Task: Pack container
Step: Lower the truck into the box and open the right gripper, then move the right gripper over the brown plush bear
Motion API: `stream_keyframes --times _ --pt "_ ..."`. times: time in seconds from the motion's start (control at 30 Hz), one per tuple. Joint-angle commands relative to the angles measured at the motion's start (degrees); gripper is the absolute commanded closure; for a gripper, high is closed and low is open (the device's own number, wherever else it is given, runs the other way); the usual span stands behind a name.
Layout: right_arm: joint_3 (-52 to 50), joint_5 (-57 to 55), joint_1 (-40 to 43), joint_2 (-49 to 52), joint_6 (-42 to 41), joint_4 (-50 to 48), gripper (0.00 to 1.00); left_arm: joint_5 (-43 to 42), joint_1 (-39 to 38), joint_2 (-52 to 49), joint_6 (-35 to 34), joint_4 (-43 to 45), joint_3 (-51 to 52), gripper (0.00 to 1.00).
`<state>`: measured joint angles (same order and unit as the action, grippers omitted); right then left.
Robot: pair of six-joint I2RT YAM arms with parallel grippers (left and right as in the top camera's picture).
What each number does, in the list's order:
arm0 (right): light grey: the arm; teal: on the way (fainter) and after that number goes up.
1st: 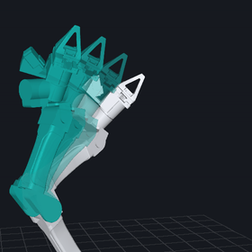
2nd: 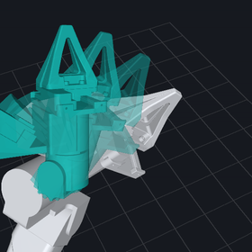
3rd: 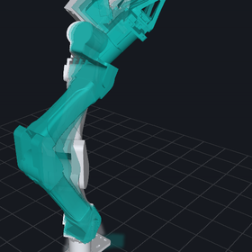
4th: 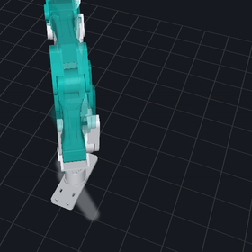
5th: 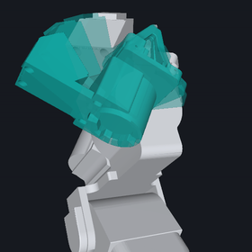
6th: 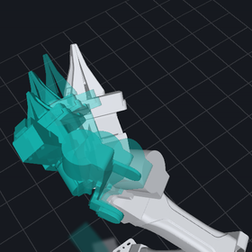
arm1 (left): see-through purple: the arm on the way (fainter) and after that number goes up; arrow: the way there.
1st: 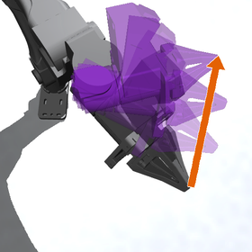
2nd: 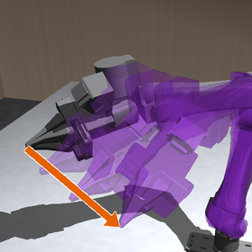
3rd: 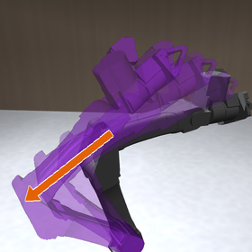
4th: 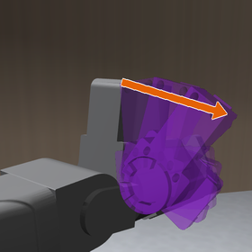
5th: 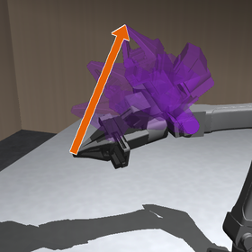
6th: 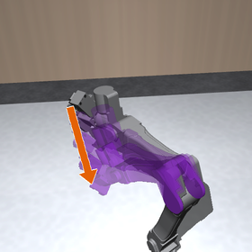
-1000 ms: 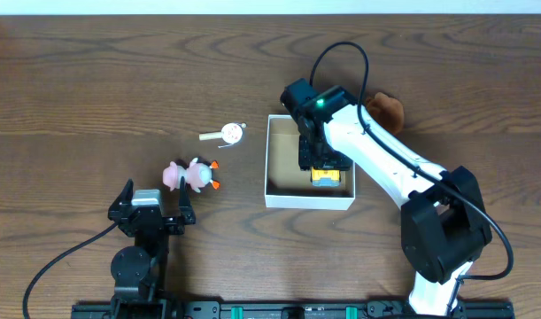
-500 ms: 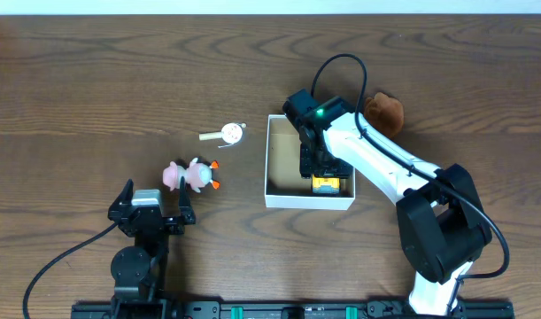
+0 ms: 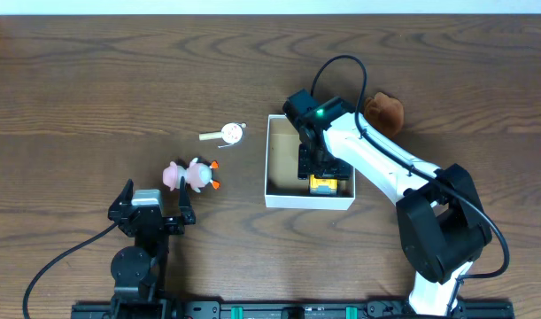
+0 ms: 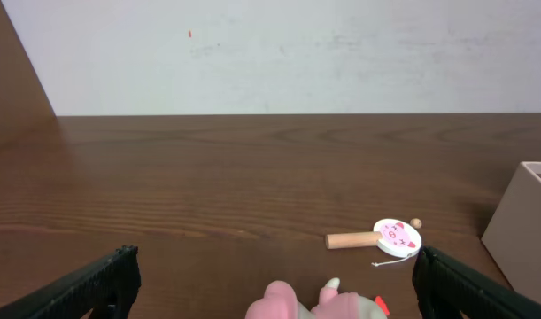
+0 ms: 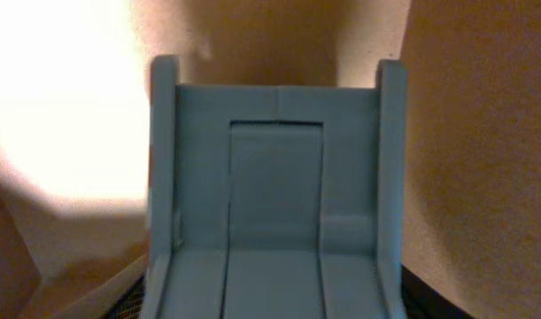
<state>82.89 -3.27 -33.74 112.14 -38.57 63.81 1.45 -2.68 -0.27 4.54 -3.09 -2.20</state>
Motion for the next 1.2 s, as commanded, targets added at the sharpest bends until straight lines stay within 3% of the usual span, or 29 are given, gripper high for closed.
stream_keyframes --times 0.0,0.27,0.67,0.83,1.17 --pt "-0.2 0.3 0.0 0.5 -0.4 0.1 0.36 -0.2 0.3 0.0 0.4 -0.9 2.0 0.02" --pt "-0.2 0.3 0.0 0.5 0.1 0.7 0.24 -0.2 0.3 0.0 0.4 -0.9 2.0 0.02" --pt "-0.2 -1.2 0.0 0.5 0.2 0.6 0.19 -0.2 0.3 0.0 0.4 -0.9 2.0 0.02" --pt "0.6 -2.5 1.1 0.5 4.2 -1.5 0.19 -0.2 0.3 0.0 0.4 -0.9 2.0 0.02" --pt "11.7 -2.6 6.3 0.5 8.8 -1.5 0.19 -0.2 0.3 0.0 0.4 -0.9 2.0 0.02"
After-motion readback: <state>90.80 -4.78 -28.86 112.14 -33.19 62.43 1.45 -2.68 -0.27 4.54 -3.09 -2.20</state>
